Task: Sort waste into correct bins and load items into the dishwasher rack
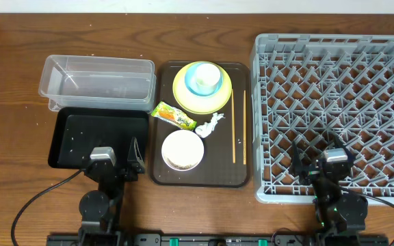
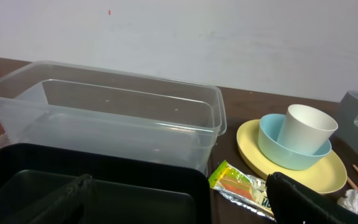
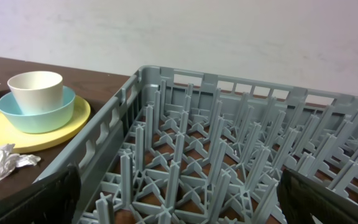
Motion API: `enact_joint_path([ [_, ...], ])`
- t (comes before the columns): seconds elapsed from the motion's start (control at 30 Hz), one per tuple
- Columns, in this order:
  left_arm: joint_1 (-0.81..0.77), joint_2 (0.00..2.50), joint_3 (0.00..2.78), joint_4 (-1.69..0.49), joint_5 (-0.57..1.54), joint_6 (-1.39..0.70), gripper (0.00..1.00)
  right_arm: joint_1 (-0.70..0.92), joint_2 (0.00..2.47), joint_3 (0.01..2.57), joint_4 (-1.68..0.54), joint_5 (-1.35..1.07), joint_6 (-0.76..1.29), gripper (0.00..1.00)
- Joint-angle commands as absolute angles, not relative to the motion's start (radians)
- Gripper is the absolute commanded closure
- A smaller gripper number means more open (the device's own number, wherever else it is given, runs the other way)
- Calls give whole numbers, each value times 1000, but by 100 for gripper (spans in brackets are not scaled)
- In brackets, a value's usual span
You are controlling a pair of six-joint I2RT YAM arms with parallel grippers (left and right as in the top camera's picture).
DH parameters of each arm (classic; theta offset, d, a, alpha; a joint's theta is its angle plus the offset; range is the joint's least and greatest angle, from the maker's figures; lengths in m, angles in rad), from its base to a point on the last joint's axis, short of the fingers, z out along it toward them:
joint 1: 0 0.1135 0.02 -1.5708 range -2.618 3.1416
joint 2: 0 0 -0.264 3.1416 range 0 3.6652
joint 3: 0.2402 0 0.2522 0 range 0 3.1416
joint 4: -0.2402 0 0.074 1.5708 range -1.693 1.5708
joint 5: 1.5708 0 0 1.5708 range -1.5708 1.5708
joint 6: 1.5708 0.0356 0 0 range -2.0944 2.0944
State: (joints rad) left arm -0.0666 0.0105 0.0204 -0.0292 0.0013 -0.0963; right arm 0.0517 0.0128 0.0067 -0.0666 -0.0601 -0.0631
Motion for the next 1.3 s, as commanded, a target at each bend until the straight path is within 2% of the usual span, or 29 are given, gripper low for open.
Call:
enact_joint_path([
  [0.0,-62,10,4,-72,-8,-87,11,59,13,6,-70,-64,-72,1],
  [0.7,-62,10,4,-72,-7,-87,11,59,13,6,-70,-64,-72,1],
  [1.27,-63,65,5,-63,79,-149,10,59,13,6,-70,-64,-72,1],
])
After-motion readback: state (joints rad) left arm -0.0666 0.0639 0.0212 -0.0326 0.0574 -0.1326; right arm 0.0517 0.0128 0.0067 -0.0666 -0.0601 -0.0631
